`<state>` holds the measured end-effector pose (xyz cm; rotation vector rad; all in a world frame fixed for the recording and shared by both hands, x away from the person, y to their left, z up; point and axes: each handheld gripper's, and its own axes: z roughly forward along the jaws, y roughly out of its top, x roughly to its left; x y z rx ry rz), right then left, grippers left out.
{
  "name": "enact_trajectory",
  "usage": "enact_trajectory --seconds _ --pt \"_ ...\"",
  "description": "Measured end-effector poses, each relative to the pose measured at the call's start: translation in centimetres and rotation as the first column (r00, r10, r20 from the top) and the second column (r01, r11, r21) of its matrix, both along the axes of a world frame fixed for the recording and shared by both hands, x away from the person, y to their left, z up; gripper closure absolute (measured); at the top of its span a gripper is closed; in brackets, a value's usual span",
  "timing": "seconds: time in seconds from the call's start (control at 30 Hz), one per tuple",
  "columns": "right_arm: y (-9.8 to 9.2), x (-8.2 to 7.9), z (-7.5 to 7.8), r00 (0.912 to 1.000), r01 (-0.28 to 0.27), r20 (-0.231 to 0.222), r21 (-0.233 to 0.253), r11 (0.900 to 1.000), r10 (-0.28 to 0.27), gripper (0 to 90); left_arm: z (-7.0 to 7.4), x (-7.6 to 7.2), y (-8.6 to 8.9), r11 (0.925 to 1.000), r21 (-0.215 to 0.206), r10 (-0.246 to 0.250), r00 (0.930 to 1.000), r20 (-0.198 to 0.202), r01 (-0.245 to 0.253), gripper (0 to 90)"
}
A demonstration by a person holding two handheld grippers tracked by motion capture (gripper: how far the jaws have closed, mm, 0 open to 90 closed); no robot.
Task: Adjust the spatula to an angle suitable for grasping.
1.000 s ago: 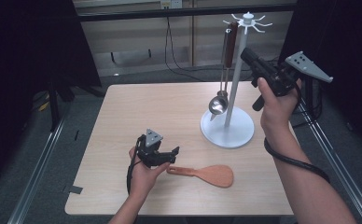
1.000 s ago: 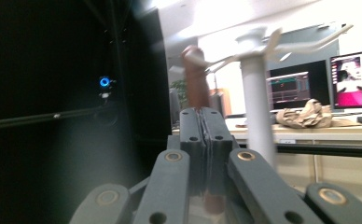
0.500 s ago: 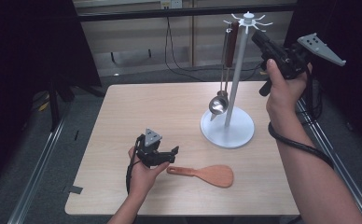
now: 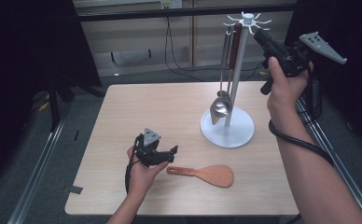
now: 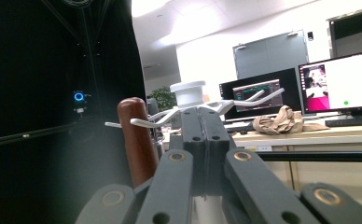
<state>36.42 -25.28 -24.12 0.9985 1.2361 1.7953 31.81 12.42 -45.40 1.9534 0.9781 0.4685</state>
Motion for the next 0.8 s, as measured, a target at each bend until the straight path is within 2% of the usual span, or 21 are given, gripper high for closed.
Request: enact_trajectory --seconds 0.13,0.27,0.37,0.43,0.6,0.8 --pt "0.2 -0.4 -0.5 0.9999 -0.009 -0.007 0.005 1.000 0.009 90.0 0.0 0.0 0.0 1.0000 -0.002 0.001 1.0000 0.001 -0.001 15.9" --pt "0.6 -1.1 -1.7 0.9991 -0.040 -0.013 -0.002 0.999 0.040 90.0 0.2 -0.1 0.1 1.0000 0.006 -0.001 1.0000 0.008 0.001 15.9" --pt "1.1 -1.7 -2.7 0.9984 -0.055 -0.018 -0.050 0.997 0.054 90.0 0.1 -0.1 0.0 1.0000 -0.001 0.003 1.0000 0.007 -0.003 15.9" --pt "1.2 -1.8 -3.0 0.9981 -0.059 -0.018 -0.056 0.997 0.059 90.0 0.1 -0.1 -0.1 1.0000 0.001 0.004 1.0000 0.002 -0.004 15.9" --pt "0.8 -1.4 -1.8 1.0000 -0.009 -0.004 -0.047 0.999 0.009 90.0 0.1 -0.1 -0.2 1.0000 -0.001 -0.002 1.0000 0.007 0.002 15.9" --pt "1.1 -0.9 0.0 0.9999 -0.004 0.014 -0.051 0.999 0.004 90.0 -0.1 0.0 -0.1 1.0000 0.003 0.001 1.0000 0.000 -0.001 15.9"
